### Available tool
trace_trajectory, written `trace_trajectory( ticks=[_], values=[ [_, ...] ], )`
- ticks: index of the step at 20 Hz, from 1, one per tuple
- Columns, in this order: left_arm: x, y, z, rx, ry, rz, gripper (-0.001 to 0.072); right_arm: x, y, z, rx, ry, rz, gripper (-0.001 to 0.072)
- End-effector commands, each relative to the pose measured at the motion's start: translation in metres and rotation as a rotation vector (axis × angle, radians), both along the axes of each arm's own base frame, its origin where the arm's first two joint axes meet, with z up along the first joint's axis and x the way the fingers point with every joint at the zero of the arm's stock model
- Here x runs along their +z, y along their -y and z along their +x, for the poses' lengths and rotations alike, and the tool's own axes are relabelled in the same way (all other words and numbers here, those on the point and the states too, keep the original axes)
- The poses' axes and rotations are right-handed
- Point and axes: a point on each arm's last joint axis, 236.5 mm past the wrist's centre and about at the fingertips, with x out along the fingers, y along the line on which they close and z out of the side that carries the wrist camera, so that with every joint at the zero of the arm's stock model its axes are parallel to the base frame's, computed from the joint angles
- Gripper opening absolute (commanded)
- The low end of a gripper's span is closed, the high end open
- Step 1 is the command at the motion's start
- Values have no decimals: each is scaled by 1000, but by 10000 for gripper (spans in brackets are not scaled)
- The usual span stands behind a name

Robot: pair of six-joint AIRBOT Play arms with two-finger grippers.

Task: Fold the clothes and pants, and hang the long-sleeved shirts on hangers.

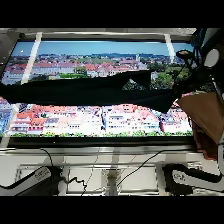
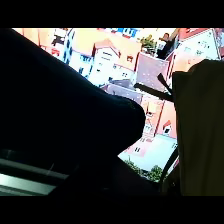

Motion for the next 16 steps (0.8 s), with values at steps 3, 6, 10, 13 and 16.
trace_trajectory(
  ticks=[3, 6, 10, 13, 16],
  values=[
    [-46, -8, -63, 21, -299, -35, 39, 56, -27, -18, 110, 164, 82, 25],
    [-42, -17, -59, 46, -260, -27, 39, 69, -25, 29, 99, 352, 71, 25],
    [-9, -14, -4, 106, 53, -154, 39, 66, -14, 125, 69, 635, 35, 25],
    [13, -8, 23, 141, 217, -258, 38, 47, 1, 160, 74, 684, -40, 25],
    [-45, -5, -32, 55, -151, -154, 38, 14, 15, 145, 71, 544, -74, 25]
  ],
)
